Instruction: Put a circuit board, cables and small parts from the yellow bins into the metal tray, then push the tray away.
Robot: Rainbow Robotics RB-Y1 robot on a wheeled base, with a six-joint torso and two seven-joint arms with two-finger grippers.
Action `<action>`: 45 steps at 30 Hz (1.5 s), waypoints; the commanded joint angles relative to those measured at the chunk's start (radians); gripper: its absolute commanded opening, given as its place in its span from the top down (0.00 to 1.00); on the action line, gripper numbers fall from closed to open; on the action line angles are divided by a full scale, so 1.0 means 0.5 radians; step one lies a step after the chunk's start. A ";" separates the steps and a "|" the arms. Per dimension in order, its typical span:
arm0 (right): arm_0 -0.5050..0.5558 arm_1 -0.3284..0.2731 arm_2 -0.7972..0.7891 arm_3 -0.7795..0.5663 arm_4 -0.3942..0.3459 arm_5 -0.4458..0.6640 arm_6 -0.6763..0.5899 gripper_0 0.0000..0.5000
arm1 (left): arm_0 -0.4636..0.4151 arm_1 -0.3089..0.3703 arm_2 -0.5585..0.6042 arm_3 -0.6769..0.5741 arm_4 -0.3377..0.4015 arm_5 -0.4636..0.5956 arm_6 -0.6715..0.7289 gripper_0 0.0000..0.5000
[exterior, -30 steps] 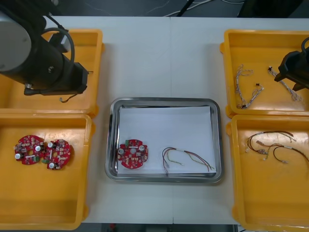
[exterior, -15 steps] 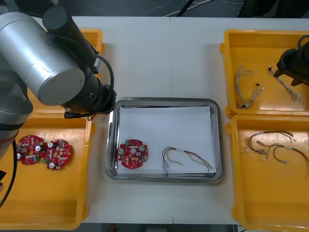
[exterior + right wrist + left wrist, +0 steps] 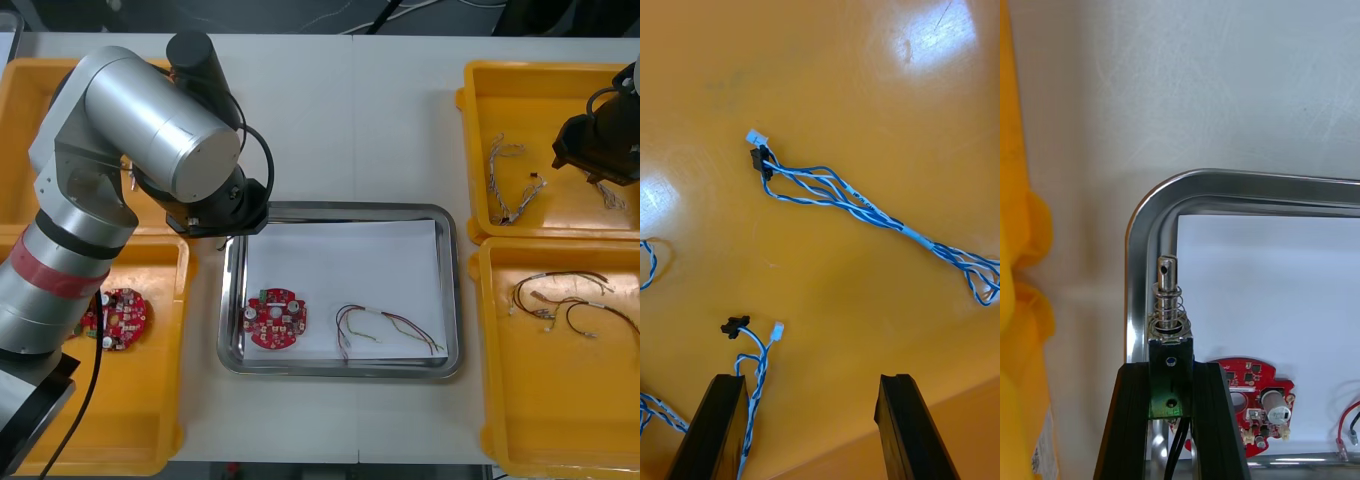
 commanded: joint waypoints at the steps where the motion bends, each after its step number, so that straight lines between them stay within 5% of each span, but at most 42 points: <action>1: -0.092 -0.002 0.005 0.008 -0.022 -0.044 -0.003 0.00 | -0.139 -0.117 0.040 0.069 -0.029 0.015 -0.222 1.00; 22: -0.092 0.241 0.048 0.110 0.129 -0.146 -0.006 0.00 | -0.154 -0.341 0.053 0.342 -0.283 -0.008 -0.551 1.00; 45: -0.089 0.280 0.097 0.232 0.169 -0.176 0.018 0.04 | 0.073 -0.406 -0.002 0.318 -0.480 -0.217 -0.701 1.00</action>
